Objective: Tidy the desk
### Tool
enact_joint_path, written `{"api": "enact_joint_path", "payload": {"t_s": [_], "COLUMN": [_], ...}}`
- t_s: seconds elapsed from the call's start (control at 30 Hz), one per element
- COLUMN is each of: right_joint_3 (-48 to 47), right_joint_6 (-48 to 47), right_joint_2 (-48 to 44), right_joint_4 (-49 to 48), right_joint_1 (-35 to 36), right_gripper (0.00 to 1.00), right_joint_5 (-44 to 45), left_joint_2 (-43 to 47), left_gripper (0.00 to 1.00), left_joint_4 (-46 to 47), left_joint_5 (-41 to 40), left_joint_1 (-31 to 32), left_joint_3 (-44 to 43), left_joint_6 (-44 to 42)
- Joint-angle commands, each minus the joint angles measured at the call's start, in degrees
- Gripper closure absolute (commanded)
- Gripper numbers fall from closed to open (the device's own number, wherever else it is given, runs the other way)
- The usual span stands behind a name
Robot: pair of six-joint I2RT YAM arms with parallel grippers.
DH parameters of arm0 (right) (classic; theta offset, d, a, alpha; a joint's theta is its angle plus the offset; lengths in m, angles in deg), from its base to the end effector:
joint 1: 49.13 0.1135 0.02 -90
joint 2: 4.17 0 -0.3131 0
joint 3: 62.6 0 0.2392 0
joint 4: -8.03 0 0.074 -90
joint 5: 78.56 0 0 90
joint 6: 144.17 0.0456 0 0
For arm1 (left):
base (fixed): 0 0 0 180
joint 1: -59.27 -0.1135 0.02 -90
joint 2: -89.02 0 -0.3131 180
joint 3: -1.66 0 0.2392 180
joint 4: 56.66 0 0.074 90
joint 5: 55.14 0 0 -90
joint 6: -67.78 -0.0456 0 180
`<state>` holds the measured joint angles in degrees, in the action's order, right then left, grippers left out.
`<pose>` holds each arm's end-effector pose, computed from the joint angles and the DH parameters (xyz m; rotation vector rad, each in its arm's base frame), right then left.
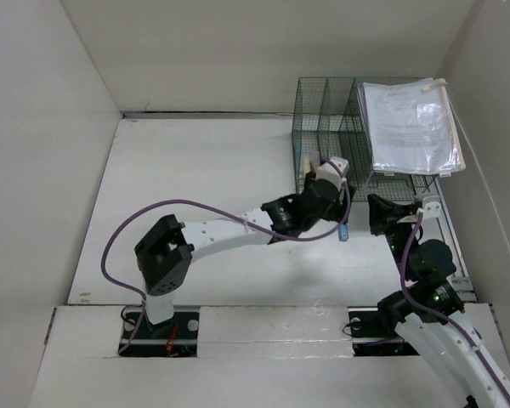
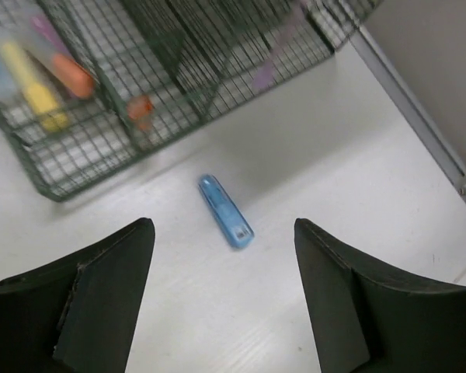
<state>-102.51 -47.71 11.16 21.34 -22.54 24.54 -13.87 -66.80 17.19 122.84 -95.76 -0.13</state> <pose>0.0509 0.0139 0.3189 -0.0508 1.3859 0.3250 0.2087 -0.3888 0.3643 0.4599 1.8427 -0.7581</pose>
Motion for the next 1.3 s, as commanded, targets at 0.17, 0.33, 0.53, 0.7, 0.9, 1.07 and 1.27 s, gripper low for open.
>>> {"api": "enact_joint_path", "payload": {"t_s": [0.17, 0.33, 0.53, 0.7, 0.9, 1.07, 1.27], "right_joint_3": [-0.2, 0.1, 0.0, 0.0, -0.1, -0.1, -0.1], "right_joint_6": [0.5, 0.1, 0.1, 0.1, 0.0, 0.0, 0.0], "right_joint_2": [-2.2, -4.3, -4.6, -3.2, -3.0, -2.8, -2.8], "right_joint_4": [0.2, 0.5, 0.4, -0.3, -0.4, -0.5, -0.5], "right_joint_1": [-0.3, -0.3, -0.3, -0.3, -0.3, -0.3, -0.3], "right_gripper": [0.59, 0.55, 0.54, 0.54, 0.54, 0.54, 0.54], "right_joint_5": [2.6, 2.7, 1.8, 0.5, 0.2, 0.0, -0.1], "left_joint_2": [-13.9, -18.5, -25.0, -29.3, -30.8, -31.0, -33.8], "left_gripper": [0.32, 0.36, 0.41, 0.44, 0.52, 0.56, 0.56], "left_joint_4": [-1.4, 0.2, -1.3, -3.8, -4.0, -4.0, -3.1], "left_joint_5": [-8.3, -11.7, -13.2, -12.7, -14.0, -16.3, -17.0], "left_joint_1": [5.5, 7.1, 7.1, 7.1, 7.1, 7.1, 7.1], "left_joint_3": [-6.4, -8.5, -15.2, -21.2, -21.7, -21.6, -23.6], "left_joint_6": [3.1, 2.6, 1.6, 0.8, 0.4, -0.2, -4.8]}}
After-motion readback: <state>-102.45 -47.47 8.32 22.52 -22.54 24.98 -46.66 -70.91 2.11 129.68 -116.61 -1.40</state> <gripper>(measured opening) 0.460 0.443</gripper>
